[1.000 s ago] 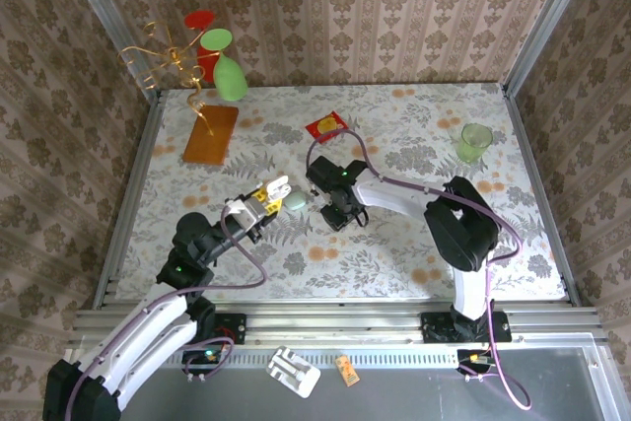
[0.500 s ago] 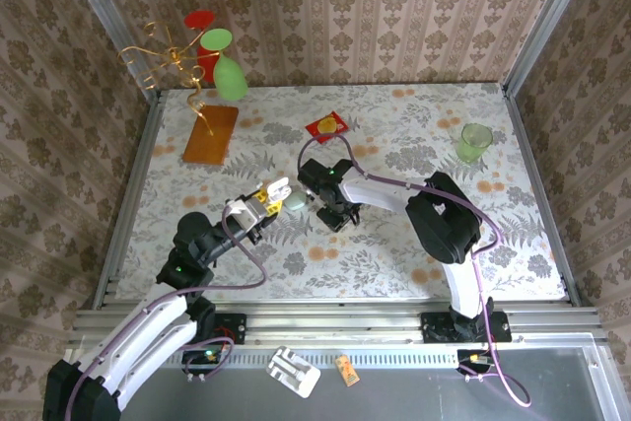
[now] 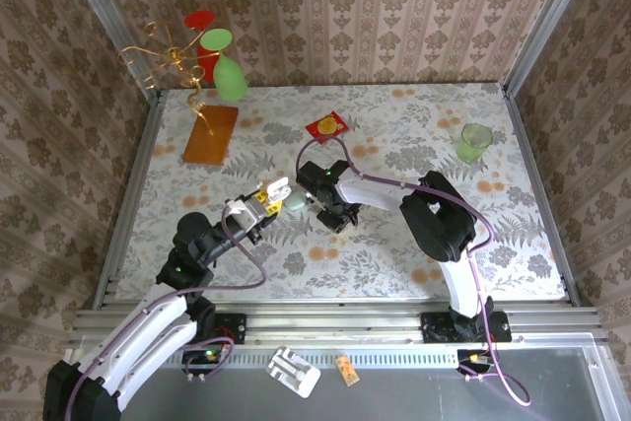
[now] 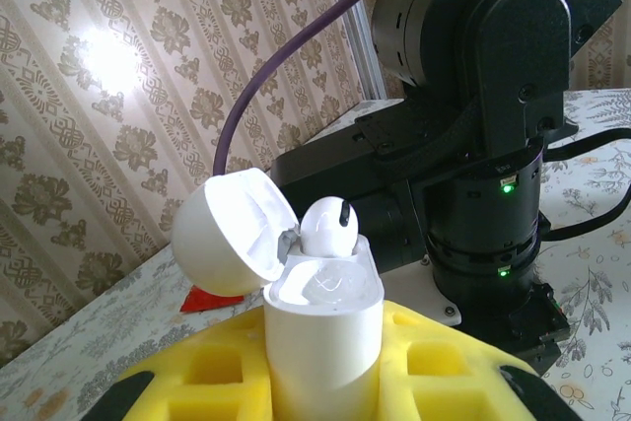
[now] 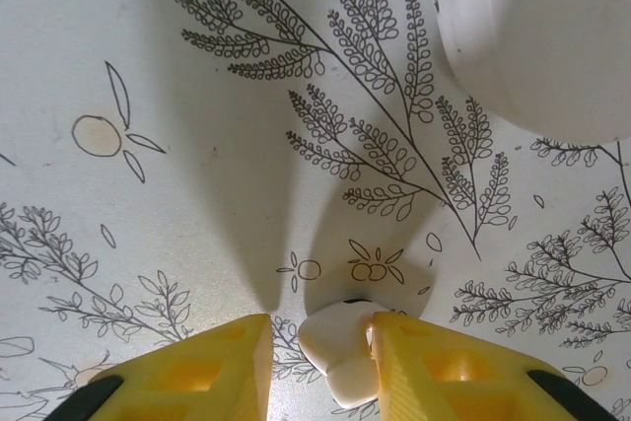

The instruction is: Insert wireless bluetooth earbuds into charging case

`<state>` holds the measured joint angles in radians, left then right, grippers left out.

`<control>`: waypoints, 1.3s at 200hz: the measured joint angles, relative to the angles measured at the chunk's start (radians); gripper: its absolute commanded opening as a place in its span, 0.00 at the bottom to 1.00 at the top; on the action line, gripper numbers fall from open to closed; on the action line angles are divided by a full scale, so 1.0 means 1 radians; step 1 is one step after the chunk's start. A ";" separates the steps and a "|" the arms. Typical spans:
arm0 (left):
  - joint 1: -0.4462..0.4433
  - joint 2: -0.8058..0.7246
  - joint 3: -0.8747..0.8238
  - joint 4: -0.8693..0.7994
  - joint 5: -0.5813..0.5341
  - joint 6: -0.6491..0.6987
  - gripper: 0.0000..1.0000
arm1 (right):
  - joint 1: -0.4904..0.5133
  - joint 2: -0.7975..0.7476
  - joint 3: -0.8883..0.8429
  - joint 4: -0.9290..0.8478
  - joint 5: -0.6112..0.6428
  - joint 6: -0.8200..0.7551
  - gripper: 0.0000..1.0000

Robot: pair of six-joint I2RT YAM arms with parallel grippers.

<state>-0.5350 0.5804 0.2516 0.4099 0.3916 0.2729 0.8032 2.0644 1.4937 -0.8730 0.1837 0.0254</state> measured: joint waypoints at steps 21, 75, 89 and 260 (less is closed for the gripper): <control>0.000 0.000 0.000 0.000 0.000 0.000 0.00 | 0.000 0.000 0.000 0.000 0.005 -0.001 0.28; 0.000 0.000 0.000 0.000 0.000 0.000 0.00 | 0.000 0.001 0.000 -0.002 0.019 0.000 0.23; 0.000 0.000 0.000 0.000 0.000 0.000 0.00 | 0.000 -0.002 -0.001 0.000 0.019 0.000 0.23; -0.061 0.309 0.000 0.319 0.011 -0.068 0.00 | -0.264 -0.618 -0.307 0.495 -0.731 0.300 0.23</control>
<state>-0.5961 0.8890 0.2520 0.7284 0.4030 0.2047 0.5396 1.4467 1.1866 -0.3779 -0.5468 0.3252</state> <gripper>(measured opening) 0.202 0.228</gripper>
